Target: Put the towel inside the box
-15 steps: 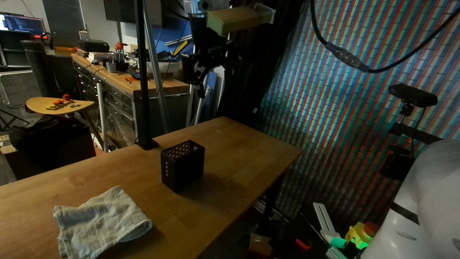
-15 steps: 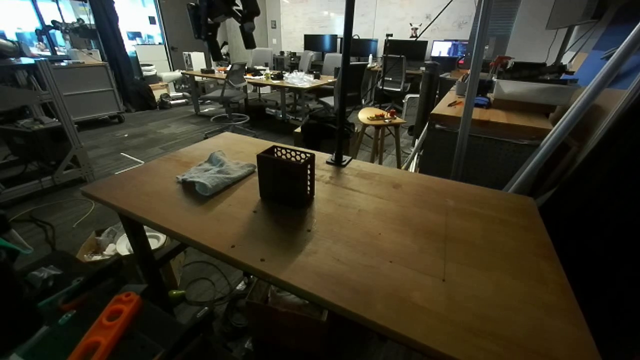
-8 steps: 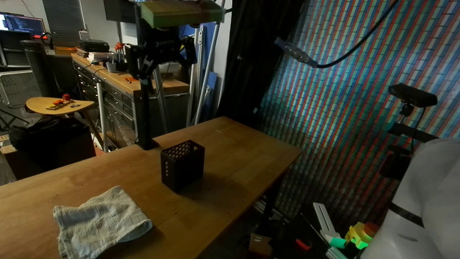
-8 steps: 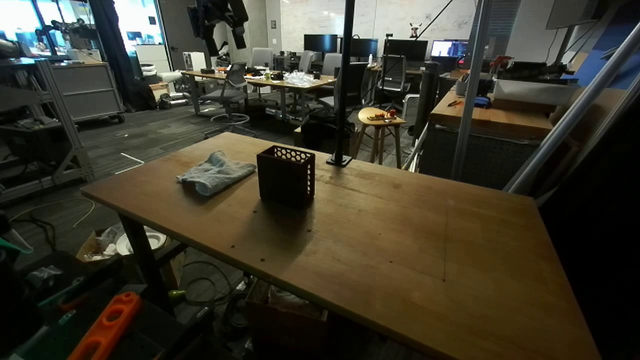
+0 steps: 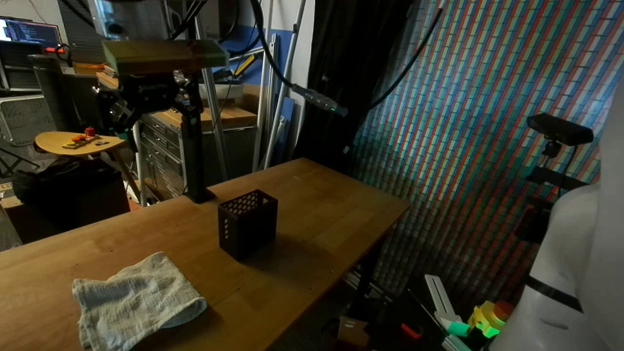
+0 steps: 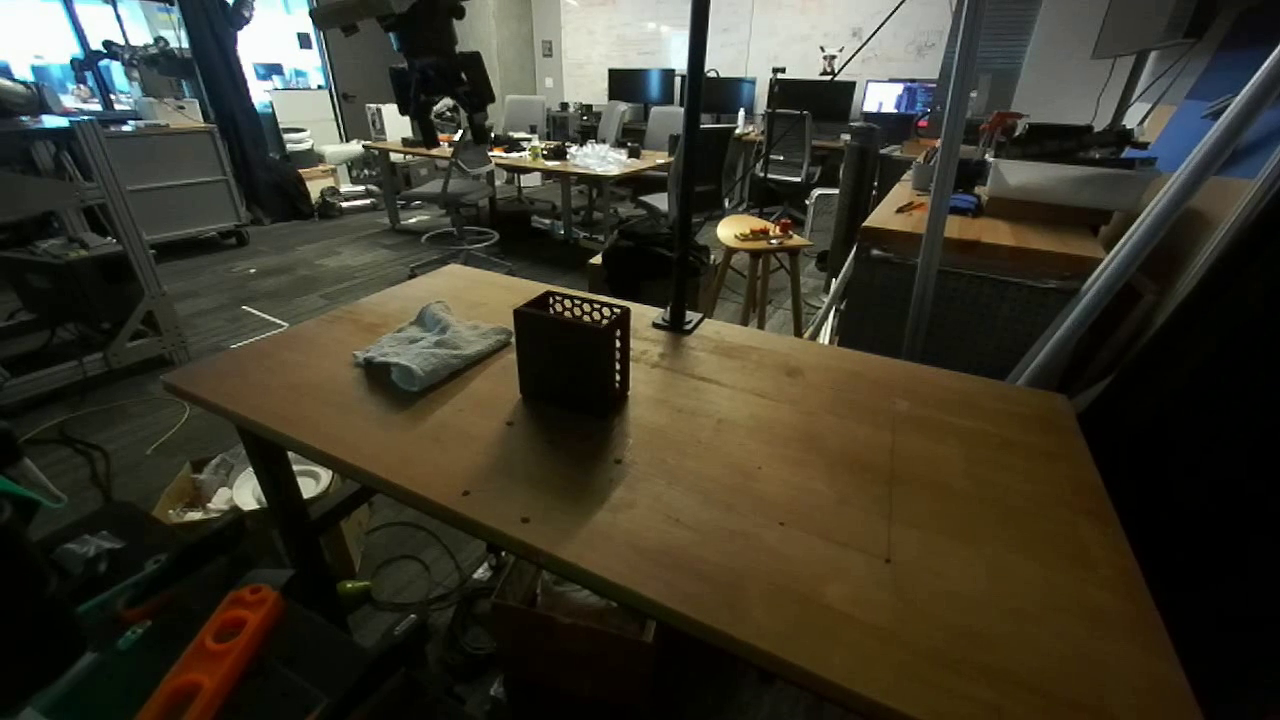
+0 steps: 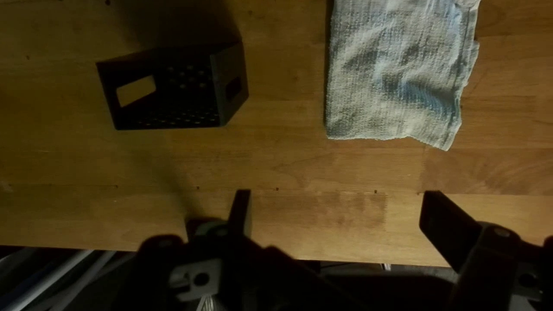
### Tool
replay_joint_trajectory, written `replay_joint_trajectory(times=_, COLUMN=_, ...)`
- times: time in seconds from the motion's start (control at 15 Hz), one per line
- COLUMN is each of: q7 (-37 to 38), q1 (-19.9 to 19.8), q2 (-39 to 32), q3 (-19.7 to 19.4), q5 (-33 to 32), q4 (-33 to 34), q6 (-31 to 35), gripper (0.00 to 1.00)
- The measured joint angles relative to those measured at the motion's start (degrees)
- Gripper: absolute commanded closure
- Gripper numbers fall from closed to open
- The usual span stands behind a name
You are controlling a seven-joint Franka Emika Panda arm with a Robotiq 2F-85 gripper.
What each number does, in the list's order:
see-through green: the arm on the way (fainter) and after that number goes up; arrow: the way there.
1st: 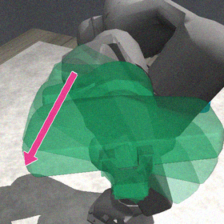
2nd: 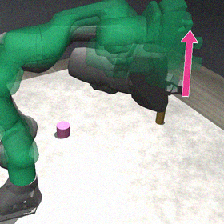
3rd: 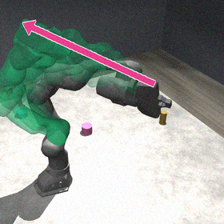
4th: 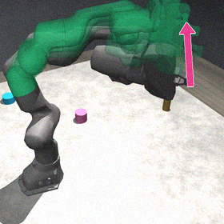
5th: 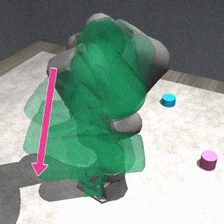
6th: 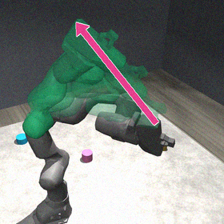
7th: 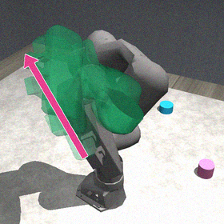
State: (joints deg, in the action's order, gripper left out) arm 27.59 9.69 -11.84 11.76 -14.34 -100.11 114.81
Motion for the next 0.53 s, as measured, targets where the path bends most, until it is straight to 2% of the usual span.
replay_joint_trajectory(times=0.53, q7=-0.26, q1=4.49, q2=-11.92, q3=-0.74, q5=0.22, q4=4.56, q6=3.6, gripper=0.0)
